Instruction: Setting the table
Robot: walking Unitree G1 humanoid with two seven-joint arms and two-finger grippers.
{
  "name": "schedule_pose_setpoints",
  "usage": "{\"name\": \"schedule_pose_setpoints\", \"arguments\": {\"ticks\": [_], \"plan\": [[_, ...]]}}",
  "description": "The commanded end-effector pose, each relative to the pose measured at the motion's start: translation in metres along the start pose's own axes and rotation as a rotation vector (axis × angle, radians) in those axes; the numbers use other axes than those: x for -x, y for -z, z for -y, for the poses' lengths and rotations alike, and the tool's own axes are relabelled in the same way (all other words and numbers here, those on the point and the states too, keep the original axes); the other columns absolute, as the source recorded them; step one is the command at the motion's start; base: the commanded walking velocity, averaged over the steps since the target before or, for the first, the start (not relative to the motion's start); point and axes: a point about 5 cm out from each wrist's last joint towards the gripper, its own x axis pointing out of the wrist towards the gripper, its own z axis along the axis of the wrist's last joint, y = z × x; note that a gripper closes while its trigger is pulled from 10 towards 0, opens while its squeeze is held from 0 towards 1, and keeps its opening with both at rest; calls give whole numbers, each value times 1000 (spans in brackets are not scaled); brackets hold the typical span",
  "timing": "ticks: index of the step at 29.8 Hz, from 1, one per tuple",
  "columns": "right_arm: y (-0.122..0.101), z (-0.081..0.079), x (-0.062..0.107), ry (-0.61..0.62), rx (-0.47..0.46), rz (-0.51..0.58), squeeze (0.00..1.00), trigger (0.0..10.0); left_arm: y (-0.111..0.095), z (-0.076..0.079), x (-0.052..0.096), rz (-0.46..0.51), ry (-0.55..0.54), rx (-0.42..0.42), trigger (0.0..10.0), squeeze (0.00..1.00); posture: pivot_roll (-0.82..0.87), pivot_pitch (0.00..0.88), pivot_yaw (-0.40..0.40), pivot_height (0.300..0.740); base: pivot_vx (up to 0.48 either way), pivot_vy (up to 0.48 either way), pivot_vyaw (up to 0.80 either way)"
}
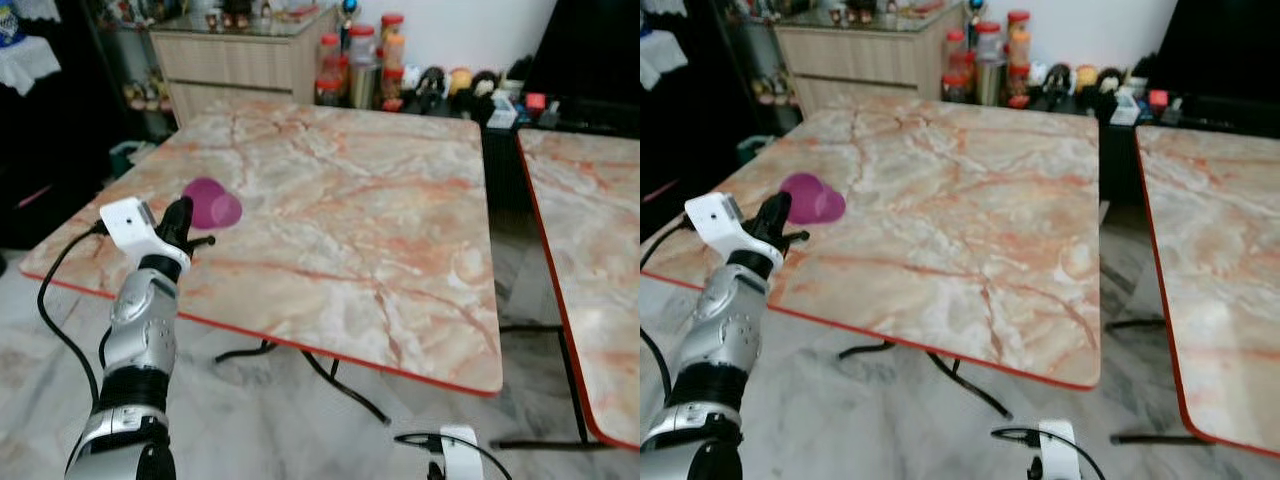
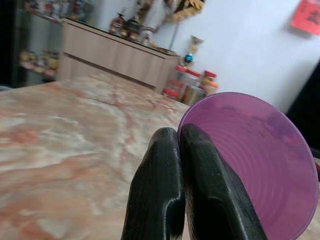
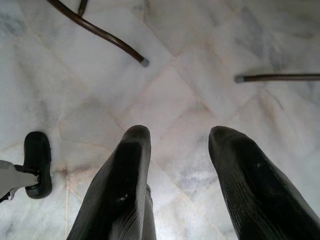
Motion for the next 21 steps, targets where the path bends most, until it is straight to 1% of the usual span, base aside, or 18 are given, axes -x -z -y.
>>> {"name": "schedule_pose_setpoints", "arguments": {"ticks": [1, 7, 21], "plan": [[-1, 1, 0, 3, -2, 0, 0, 10000, -3, 3, -3, 4, 8, -19, 10000, 0, 34, 0, 19, 740, 0, -319, 0], [-1, 1, 0, 5, -7, 3, 0, 10000, -2, 4, -4, -4, 10, -38, 10000, 0, 35, 0, 19, 740, 0, -319, 0], [-2, 1, 0, 4, -2, 0, 0, 10000, -2, 5, -4, -2, 10, -40, 10000, 0, 35, 0, 17, 740, 0, -328, 0]]}}
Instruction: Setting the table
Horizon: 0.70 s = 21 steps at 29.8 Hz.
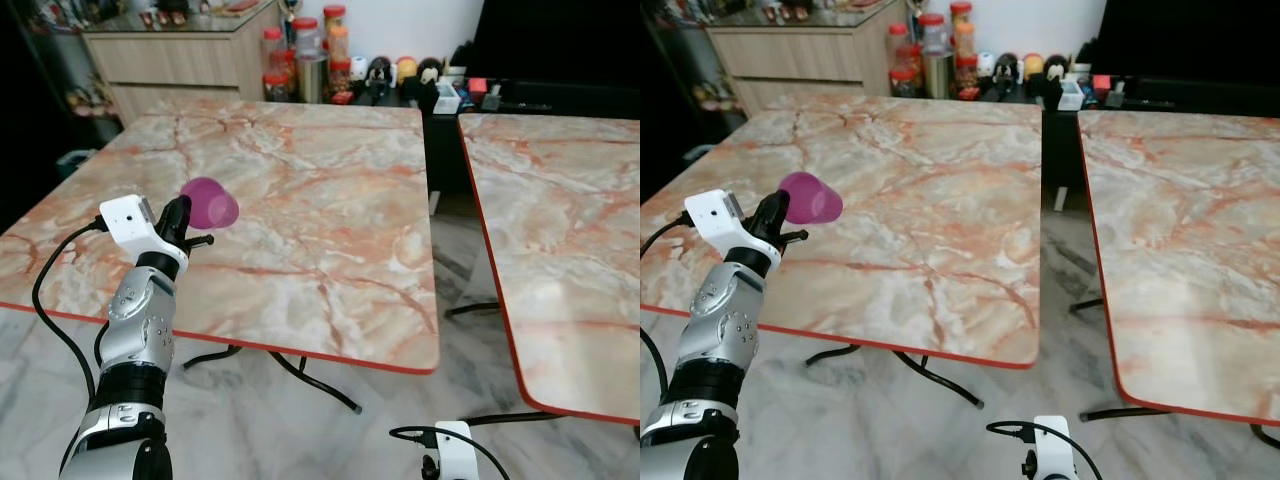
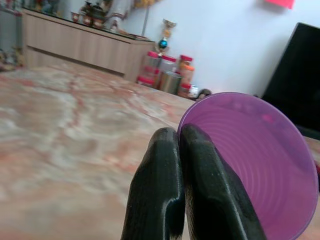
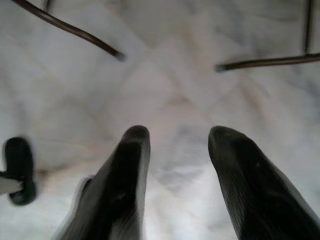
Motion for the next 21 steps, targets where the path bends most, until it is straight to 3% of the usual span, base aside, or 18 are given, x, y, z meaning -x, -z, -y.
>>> {"name": "schedule_pose_setpoints", "arguments": {"ticks": [1, 21], "plan": [[0, 0, 0, 1, -3, -4, 0, 10000, -5, 0, -2, 14, 4, -16, 10000, 0, 35, 0, 17, 740, 0, -368, 0], [0, 1, 0, 2, -12, 2, 0, 10000, -4, 0, -2, 12, 3, -13, 10000, 0, 32, 0, 13, 740, 0, -366, 0]]}}
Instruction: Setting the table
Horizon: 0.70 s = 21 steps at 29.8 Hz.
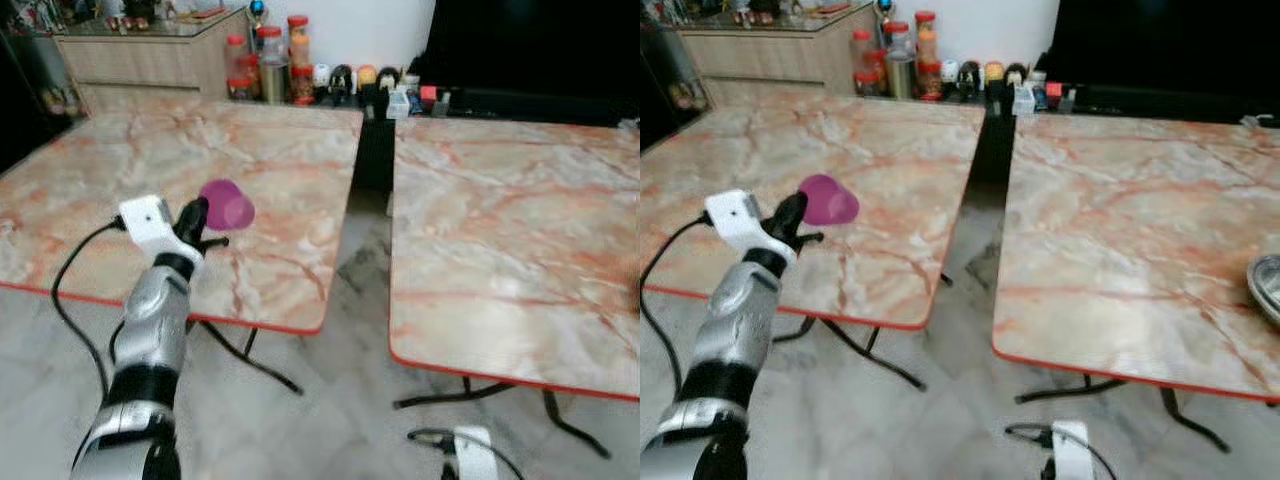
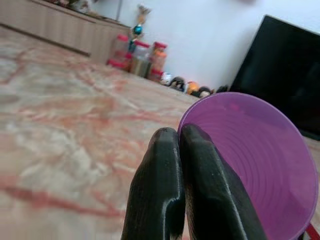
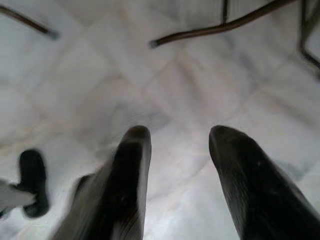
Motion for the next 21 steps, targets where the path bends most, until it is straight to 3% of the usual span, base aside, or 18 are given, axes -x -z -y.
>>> {"name": "schedule_pose_setpoints", "arguments": {"ticks": [1, 21], "plan": [[-4, 6, -1, 15, -1, 9, 0, 10000, -5, 7, -4, 23, 23, 2, 10000, 0, 31, 0, 14, 740, 0, -368, 0], [-3, 8, -1, 16, 5, 6, 0, 10000, -3, 10, -4, 22, 29, 11, 10000, 0, 25, 0, 11, 740, 0, -364, 0]]}}
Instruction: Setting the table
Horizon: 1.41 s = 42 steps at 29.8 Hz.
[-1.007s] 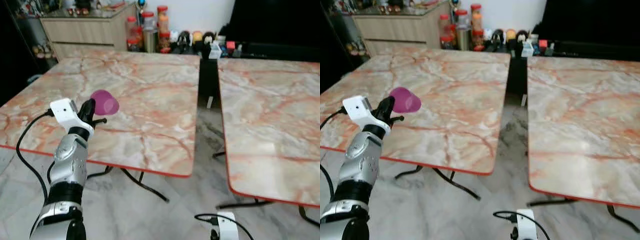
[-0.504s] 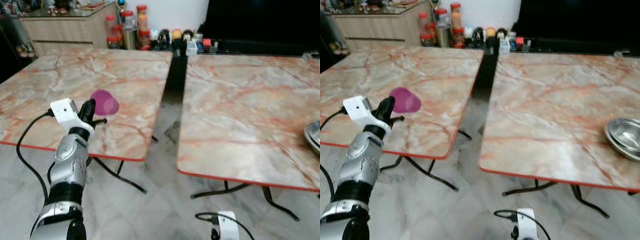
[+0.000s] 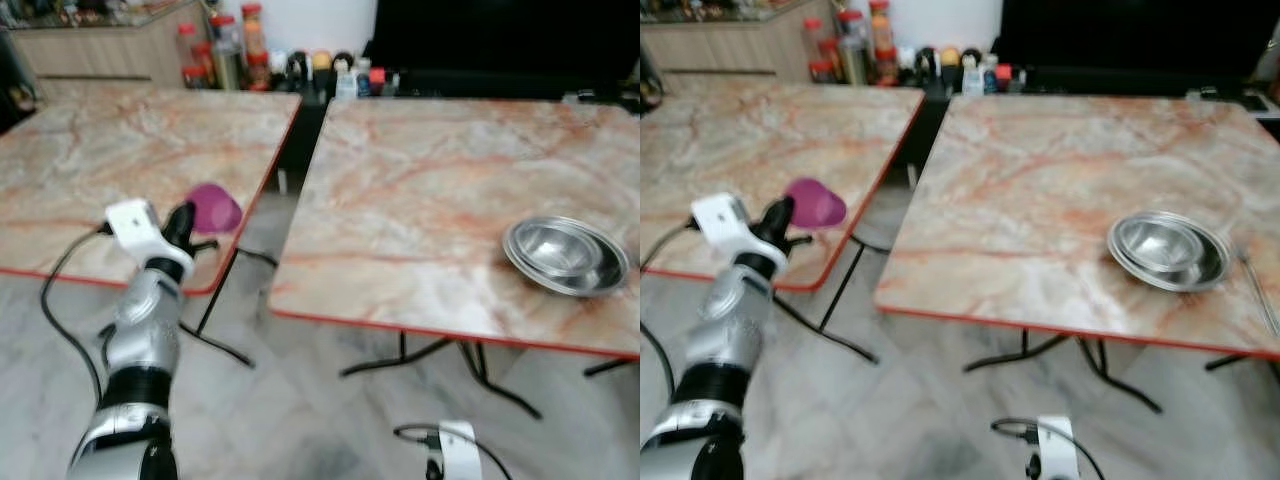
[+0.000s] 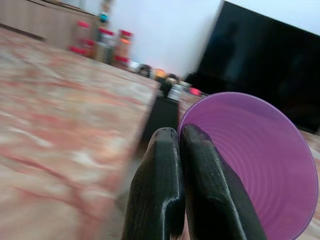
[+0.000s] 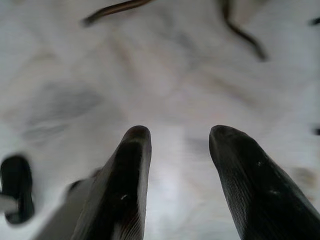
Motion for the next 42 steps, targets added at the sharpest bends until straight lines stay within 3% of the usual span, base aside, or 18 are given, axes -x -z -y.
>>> {"name": "schedule_pose_setpoints", "arguments": {"ticks": [1, 15, 19, 24, 31, 42], "plan": [[-3, -6, 0, -15, -8, 6, 0, 10000, -11, -7, -1, 36, -13, -17, 10000, 0, 25, 0, 11, 740, 0, -368, 0], [-3, -5, 0, -14, -6, 5, 0, 10000, -11, -5, -2, 32, -4, -23, 10000, 0, 25, 0, 7, 740, 0, -347, 0], [-4, -5, 0, -14, -6, 5, 0, 10000, -10, -5, -2, 17, 1, -40, 10000, 0, 25, 0, 9, 740, 0, 0, 0], [-3, -6, 0, -14, -7, 5, 0, 10000, -8, 0, -1, 20, 29, 14, 10000, 0, 24, 0, 9, 740, 0, 0, 0], [-4, -5, 0, -12, -3, 6, 0, 10000, -7, 1, -1, 2, 45, 10, 10000, 0, 24, 0, 7, 740, 0, 0, 0], [-4, -7, -1, -19, -21, 0, 0, 10000, -8, 0, -2, 2, 47, 16, 10000, 0, 24, 0, 8, 740, 311, 0, -41]]}}
